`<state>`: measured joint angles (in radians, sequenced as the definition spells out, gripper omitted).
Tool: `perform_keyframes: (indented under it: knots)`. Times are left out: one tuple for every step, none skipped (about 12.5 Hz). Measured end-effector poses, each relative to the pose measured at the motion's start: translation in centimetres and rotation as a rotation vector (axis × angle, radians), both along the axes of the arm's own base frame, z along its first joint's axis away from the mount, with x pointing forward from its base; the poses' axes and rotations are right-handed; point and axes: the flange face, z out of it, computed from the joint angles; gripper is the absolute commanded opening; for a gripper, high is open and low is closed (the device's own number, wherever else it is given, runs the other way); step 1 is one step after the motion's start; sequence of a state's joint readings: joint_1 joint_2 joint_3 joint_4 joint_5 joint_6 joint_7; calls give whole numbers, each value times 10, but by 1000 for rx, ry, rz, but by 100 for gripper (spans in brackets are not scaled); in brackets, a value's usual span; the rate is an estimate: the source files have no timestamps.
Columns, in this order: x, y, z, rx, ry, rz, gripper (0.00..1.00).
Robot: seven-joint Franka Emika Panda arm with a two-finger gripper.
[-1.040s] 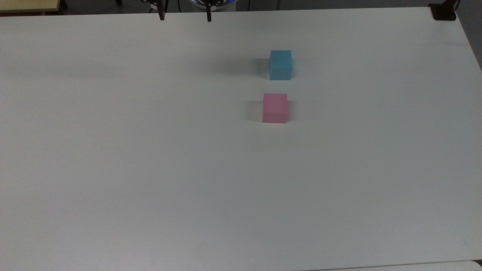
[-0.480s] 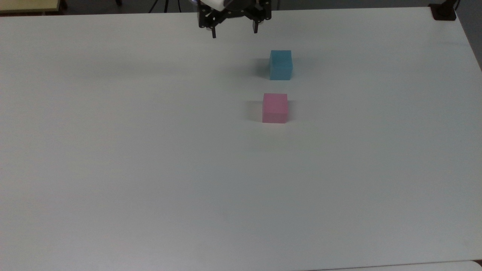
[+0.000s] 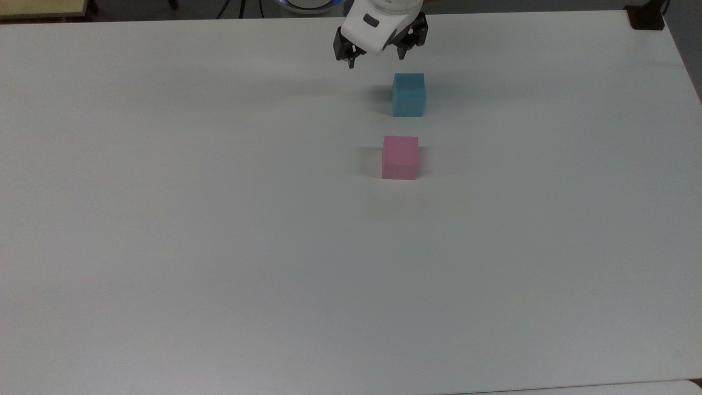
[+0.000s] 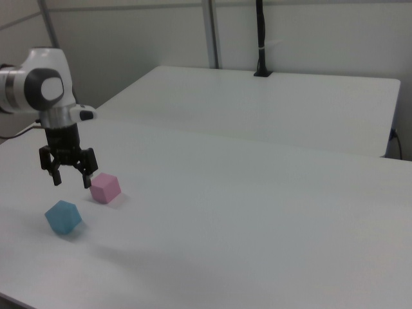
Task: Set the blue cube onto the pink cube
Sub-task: 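Move the open gripper over the blue cube and lower it, then close the gripper on the blue cube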
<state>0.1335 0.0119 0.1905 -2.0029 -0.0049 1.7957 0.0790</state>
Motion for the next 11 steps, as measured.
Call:
perform_keyframes:
  knots:
    - [-3,5,-12,0,-15,-14,98]
    - [-7,12,-23,-1,-30,-29,98]
    - [-11,20,-33,-4,-40,-53,100]
    - [-15,30,-43,-10,-40,-77,100]
    - [-18,40,-54,-17,-33,-101,100]
    - [-19,49,-64,-22,-29,-124,100]
    - [-18,54,-74,-24,-23,-141,100]
    - [-18,55,-80,-26,-18,-148,100]
    - [-17,56,-88,-27,-8,-150,100]
    - [-16,57,-92,-26,-5,-150,97]
    - [-16,57,-93,-26,-4,-150,89]
